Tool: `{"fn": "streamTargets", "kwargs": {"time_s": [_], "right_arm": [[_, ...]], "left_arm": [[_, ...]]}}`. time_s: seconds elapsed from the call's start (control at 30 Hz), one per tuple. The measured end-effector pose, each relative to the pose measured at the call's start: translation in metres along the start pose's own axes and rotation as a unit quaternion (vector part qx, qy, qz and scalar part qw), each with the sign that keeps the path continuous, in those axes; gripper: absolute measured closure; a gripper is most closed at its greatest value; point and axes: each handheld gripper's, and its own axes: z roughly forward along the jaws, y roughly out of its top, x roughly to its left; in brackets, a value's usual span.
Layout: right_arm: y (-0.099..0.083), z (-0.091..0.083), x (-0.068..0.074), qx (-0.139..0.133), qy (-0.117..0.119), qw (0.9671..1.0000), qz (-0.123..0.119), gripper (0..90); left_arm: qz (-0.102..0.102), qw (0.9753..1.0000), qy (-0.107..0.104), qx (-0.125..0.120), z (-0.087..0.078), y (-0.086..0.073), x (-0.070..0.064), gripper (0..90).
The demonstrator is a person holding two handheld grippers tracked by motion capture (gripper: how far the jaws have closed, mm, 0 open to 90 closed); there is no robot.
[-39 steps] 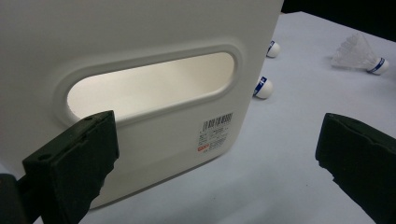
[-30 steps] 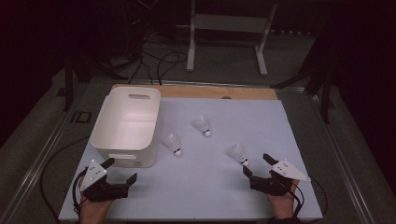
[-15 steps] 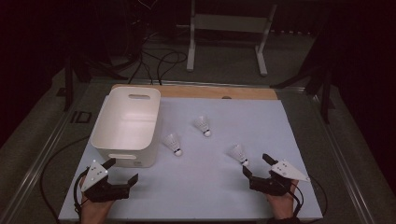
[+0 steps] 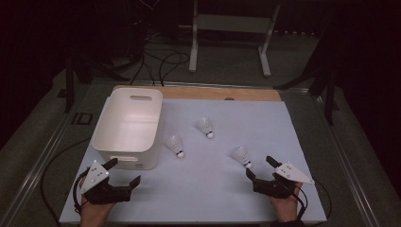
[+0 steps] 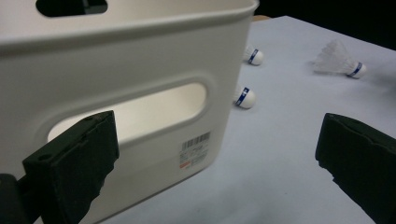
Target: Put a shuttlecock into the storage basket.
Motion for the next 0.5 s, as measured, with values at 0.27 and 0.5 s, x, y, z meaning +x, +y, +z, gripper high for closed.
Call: {"fn": "streamTargets", "kwargs": {"time_s": [0.27,0.5], "right_arm": [[-0.001,0.0,0.002,0.0,-0.002,1.0,0.0,8.0],[-0.002,0.001,0.001,0.002,-0.003,1.0,-0.001,8.0]], "left_arm": [[0.012,0.9997,-0.012,-0.016,-0.007,0.015,-0.01,0.2],[0.015,0.9996,-0.017,-0.019,-0.009,0.025,-0.014,0.2]]}}
